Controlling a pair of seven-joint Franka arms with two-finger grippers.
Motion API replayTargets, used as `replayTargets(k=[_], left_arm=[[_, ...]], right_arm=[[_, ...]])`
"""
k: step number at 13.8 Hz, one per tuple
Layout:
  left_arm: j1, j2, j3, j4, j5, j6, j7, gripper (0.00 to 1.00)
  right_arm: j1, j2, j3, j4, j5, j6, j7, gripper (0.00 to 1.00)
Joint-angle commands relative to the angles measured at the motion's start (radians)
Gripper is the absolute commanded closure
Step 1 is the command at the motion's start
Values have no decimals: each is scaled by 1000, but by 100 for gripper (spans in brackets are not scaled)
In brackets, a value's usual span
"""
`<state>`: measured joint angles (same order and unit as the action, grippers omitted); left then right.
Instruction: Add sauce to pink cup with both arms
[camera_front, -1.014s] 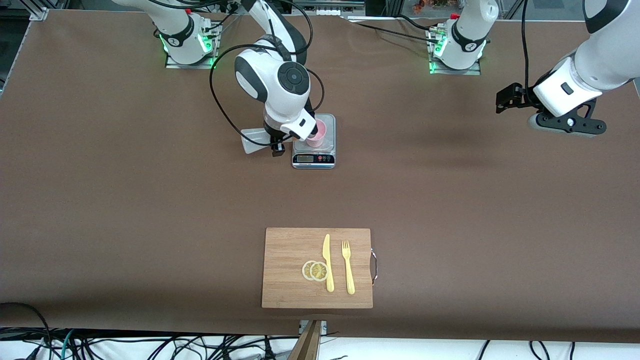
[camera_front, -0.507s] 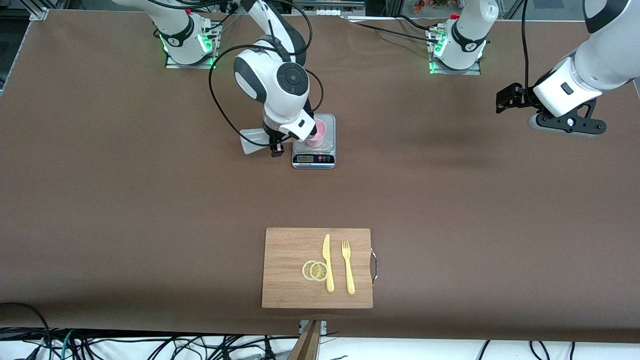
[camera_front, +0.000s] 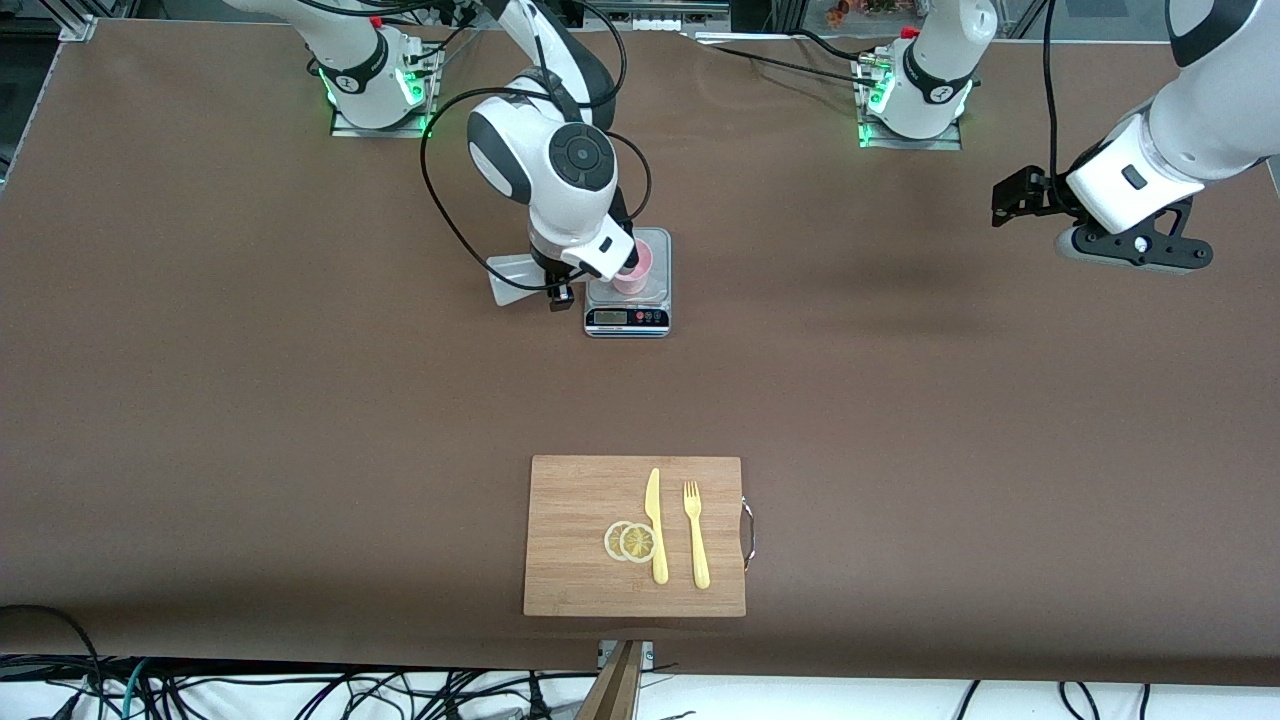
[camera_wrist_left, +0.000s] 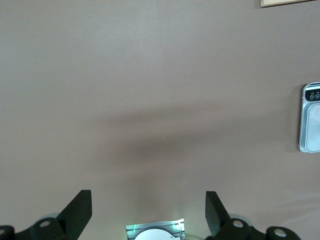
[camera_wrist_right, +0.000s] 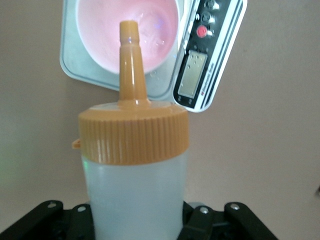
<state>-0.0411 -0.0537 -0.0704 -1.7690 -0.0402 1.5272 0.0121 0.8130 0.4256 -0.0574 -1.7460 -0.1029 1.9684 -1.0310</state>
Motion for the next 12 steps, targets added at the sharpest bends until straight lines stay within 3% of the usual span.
replayTargets(k=[1, 7, 12], left_arm=[[-6, 5, 1, 22, 7, -21, -9, 0], [-6, 5, 0, 22, 8, -21, -9, 0], [-6, 5, 0, 22, 8, -21, -11, 0]], right_arm=[[0, -18, -9, 5, 52, 4, -47, 100], [-12, -27, -68, 3, 175, 14, -136, 100], [-12, -33, -214, 2, 342, 9, -328, 100]])
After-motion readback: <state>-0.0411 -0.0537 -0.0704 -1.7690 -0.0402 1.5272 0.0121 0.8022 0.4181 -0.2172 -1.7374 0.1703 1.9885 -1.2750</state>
